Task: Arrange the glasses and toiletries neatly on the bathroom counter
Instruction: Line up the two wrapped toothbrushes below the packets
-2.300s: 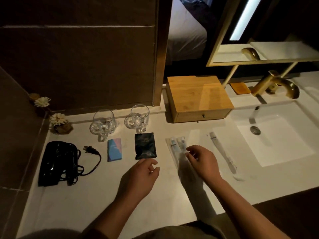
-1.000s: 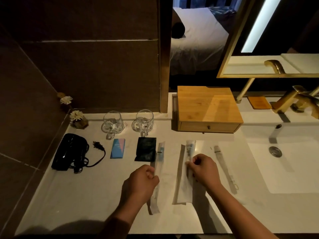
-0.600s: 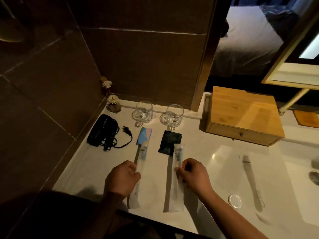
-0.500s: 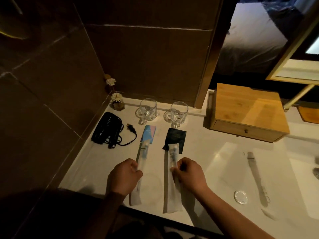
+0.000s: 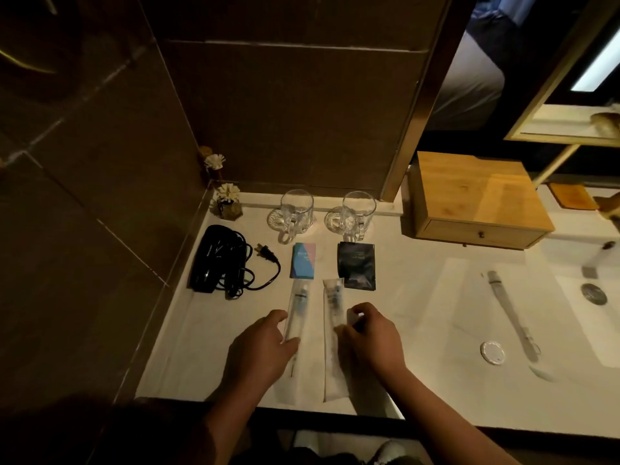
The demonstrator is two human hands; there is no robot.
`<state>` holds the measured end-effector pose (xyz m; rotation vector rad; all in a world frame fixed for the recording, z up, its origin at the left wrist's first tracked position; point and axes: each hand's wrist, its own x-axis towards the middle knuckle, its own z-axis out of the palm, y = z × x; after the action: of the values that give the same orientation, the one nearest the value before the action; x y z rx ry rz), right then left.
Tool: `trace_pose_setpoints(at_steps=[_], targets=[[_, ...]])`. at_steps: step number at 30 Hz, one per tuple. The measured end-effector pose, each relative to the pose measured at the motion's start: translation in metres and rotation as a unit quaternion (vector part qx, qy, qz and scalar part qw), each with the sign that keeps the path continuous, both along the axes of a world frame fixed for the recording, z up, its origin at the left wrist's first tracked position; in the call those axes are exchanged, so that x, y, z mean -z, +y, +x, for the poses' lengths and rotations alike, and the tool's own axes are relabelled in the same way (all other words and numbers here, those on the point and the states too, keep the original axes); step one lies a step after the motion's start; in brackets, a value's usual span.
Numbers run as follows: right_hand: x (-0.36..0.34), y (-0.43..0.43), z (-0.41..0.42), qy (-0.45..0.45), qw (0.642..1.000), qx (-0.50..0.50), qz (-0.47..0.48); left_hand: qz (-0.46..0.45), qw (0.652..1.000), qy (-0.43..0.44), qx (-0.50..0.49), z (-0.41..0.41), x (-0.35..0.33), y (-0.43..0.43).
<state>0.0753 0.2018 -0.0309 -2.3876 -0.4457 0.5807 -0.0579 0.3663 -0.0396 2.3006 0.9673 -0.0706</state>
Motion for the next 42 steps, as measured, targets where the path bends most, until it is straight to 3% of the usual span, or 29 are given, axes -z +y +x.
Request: trace_pose_setpoints(at_steps=[4, 14, 42], targets=[[0.0, -0.009, 0.001, -0.073, 0.997, -0.036, -0.002, 0.004, 0.998, -0.037, 0.053, -0.001, 0.0, 0.001], [0.004, -0.003, -0.026, -0.086, 0.988, -0.131, -0.004, 0.007, 0.996, -0.035, 0.079, -0.002, 0.005, -0.006], [0.007, 0.002, -0.035, -0.076, 0.994, -0.08, 0.015, -0.005, 0.997, -0.019, 0.076, -0.007, 0.01, 0.002]])
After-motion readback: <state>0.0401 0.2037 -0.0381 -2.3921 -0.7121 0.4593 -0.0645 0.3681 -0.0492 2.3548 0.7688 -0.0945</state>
